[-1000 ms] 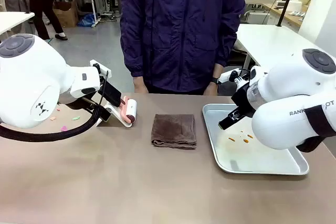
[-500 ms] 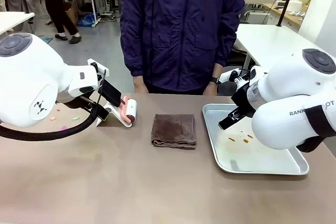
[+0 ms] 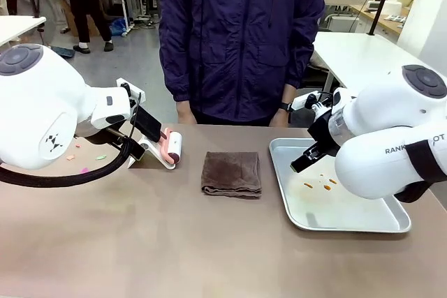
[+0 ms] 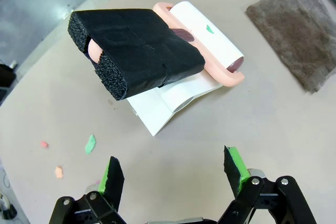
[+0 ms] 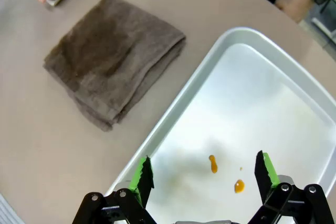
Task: Clean the surface of the table.
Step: Hold the Lint Roller with your left hand and the towel with your right hand.
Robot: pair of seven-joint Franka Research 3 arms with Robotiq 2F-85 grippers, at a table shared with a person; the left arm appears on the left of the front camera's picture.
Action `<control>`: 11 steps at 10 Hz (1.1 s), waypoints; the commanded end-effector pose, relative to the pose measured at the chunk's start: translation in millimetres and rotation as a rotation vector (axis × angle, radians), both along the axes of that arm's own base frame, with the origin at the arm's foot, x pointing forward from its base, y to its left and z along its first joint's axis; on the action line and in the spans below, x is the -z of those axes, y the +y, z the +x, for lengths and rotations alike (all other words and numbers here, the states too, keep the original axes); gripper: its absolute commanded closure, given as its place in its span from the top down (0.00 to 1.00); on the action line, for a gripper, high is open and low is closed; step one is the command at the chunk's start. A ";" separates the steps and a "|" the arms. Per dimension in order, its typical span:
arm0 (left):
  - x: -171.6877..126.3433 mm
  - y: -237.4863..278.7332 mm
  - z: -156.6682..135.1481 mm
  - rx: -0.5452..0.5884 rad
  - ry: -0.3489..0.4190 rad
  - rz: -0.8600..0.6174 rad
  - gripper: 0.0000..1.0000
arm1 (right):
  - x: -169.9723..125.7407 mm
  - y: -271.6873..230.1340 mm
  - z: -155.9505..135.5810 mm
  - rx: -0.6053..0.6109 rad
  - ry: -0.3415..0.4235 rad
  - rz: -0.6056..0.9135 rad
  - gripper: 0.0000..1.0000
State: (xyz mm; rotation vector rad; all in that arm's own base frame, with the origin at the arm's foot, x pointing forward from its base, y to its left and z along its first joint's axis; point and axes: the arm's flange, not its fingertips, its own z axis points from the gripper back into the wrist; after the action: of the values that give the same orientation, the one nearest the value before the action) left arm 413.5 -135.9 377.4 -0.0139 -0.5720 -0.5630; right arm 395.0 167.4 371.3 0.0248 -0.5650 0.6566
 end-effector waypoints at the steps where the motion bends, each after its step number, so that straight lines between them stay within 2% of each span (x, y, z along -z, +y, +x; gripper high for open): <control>1: -2.9 0.9 0.9 -0.002 -0.007 -0.004 1.00 | -0.1 0.0 0.0 0.000 0.000 0.001 1.00; 5: -2.9 0.9 0.9 -0.002 -0.007 -0.004 1.00 | 0.0 0.0 0.0 0.000 0.000 0.000 1.00; 7: -3.0 0.8 -6.5 0.037 0.032 -0.031 1.00 | -1.9 -3.3 -5.4 0.026 0.028 0.024 1.00; 9: -34.0 6.4 -26.0 0.072 0.213 -0.189 1.00 | -20.9 -14.3 -20.7 0.142 0.189 0.134 1.00; 11: -63.4 25.1 -46.9 0.052 0.302 -0.274 1.00 | -47.0 -35.7 -46.3 0.253 0.347 0.323 1.00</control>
State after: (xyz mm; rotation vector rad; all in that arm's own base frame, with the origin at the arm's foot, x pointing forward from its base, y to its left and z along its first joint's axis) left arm 369.9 -146.8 423.0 -0.3383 -0.3875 -0.5501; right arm 370.0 153.6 395.6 0.2449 -0.3483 0.4138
